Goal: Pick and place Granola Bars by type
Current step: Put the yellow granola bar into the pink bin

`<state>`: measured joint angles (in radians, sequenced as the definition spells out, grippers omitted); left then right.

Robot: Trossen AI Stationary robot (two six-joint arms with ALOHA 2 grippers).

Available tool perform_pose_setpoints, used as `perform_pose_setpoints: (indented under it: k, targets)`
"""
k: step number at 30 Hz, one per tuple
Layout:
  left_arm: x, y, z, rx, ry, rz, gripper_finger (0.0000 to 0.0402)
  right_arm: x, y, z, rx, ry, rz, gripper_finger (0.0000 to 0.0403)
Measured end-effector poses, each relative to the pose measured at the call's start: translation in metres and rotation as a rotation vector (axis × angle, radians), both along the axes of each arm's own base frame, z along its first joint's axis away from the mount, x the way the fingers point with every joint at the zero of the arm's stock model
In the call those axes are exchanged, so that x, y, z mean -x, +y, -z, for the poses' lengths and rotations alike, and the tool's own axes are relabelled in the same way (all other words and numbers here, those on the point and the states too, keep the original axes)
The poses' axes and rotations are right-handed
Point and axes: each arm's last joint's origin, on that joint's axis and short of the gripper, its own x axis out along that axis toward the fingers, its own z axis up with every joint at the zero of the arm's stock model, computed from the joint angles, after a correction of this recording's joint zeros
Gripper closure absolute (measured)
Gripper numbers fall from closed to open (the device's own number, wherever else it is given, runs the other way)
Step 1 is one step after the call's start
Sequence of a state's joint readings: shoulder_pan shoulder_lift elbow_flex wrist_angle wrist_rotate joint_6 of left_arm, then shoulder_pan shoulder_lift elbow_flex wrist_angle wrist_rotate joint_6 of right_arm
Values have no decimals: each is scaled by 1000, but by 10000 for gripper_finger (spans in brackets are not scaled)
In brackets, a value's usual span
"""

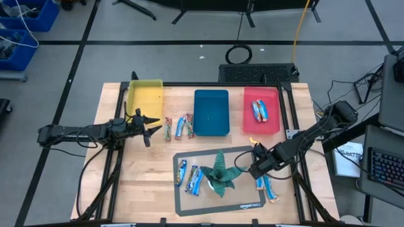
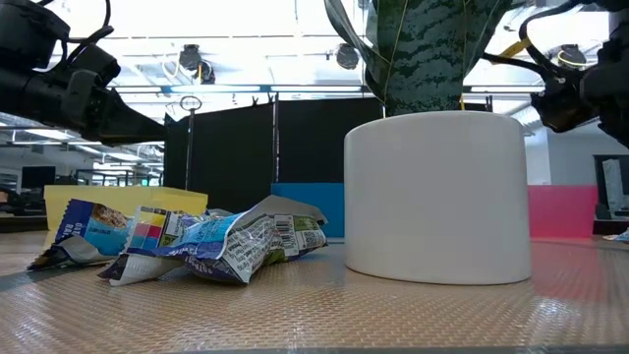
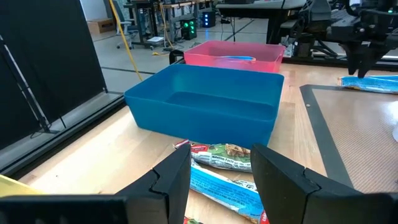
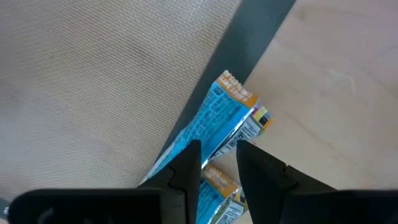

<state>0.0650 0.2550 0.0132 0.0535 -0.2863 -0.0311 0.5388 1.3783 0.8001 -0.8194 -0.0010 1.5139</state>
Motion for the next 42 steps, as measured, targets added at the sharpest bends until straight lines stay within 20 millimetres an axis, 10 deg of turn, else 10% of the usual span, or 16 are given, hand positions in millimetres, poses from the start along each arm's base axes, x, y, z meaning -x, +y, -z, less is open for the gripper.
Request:
perform_pose_setpoints:
  k: [17,28,42]
  targets:
    - [0,0,0,0,1,0,229,-6,4,12,-9,42,-14,314]
    - [0,0,0,-1,1,-1,229,-8,3,11,88,-22,-143,401]
    - [0,0,0,-1,1,-2,229,-6,-9,-53,286,-596,-223,402]
